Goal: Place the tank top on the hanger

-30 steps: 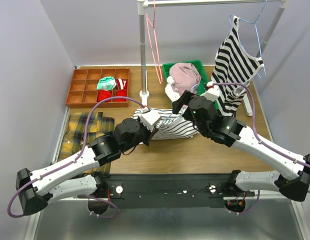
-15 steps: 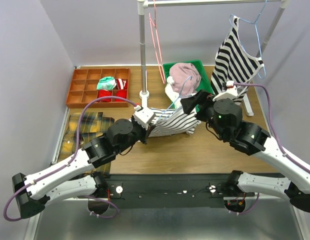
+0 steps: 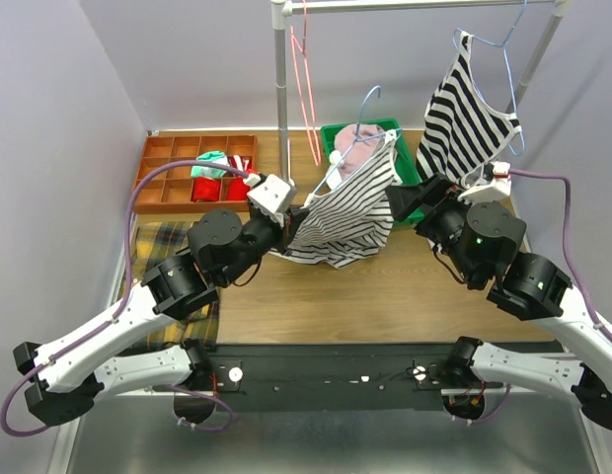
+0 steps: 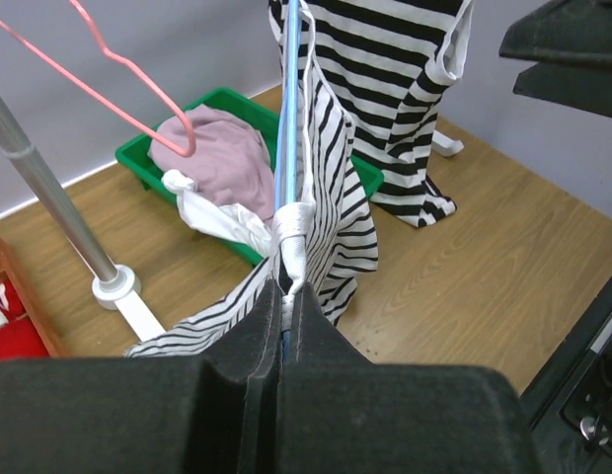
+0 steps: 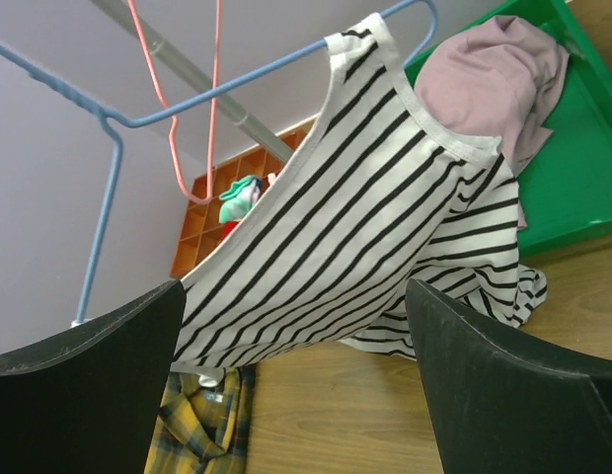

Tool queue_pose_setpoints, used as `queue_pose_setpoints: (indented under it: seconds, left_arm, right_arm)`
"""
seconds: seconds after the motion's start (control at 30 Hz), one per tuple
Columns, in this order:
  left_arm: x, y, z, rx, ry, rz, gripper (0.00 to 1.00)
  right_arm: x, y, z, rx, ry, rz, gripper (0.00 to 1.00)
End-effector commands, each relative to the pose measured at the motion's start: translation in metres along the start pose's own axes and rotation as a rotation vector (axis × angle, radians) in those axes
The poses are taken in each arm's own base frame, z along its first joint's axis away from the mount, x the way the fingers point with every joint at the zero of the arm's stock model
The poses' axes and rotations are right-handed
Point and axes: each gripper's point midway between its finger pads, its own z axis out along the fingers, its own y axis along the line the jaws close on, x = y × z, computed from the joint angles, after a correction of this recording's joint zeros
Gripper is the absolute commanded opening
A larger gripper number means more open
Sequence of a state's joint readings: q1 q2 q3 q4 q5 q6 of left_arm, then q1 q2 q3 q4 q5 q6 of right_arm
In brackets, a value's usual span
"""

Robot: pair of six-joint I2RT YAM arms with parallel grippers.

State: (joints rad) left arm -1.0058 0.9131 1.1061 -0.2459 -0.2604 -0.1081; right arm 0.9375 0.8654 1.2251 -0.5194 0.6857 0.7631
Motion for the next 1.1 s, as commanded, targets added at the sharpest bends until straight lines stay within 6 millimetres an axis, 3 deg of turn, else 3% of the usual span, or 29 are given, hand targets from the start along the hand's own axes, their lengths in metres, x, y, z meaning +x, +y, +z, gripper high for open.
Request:
queue_pose_setpoints:
  seconds: [0.0,0.2,0.23,0.3,0.33,0.6,0.63,0.83,1.07]
  left_arm:
    - [-0.033,0.007,-0.003,-0.044,-0.061,-0.002,0.00]
    - [-0.067,0.014,-0.001,-0.102,-0.108,-0.034,0.00]
    - [-0.081,0.015,-0.003,-0.109,-0.133,-0.044,0.00]
    - [-0.086,0.017,0.002,-0.129,-0.126,-0.047,0.00]
    - [-0.100,0.020,-0.001,-0.148,-0.149,-0.068,0.00]
    - [-0.126,0.019,0.017,-0.206,-0.162,-0.096,0.00]
    - [-0.137,0.022,0.015,-0.221,-0.182,-0.106,0.00]
    - [-0.137,0.023,0.024,-0.334,-0.167,-0.110,0.00]
    - [-0.106,0.022,0.046,-0.456,-0.095,-0.075,0.00]
  right_arm:
    - [-0.014,-0.011,-0.004,0.052,-0.048,-0.025,1.00]
    - [-0.015,-0.009,0.000,0.067,-0.052,-0.041,1.00]
    - [-0.016,-0.008,0.000,0.069,-0.054,-0.042,1.00]
    - [-0.019,-0.008,0.000,0.076,-0.062,-0.043,1.00]
    - [-0.021,-0.008,0.000,0.081,-0.068,-0.042,1.00]
    - [-0.029,-0.010,-0.001,0.105,-0.091,-0.048,1.00]
    - [-0.031,-0.010,-0.001,0.106,-0.093,-0.049,1.00]
    - [-0.034,-0.009,-0.001,0.114,-0.103,-0.051,1.00]
    - [-0.027,-0.015,0.001,0.136,-0.088,-0.060,1.00]
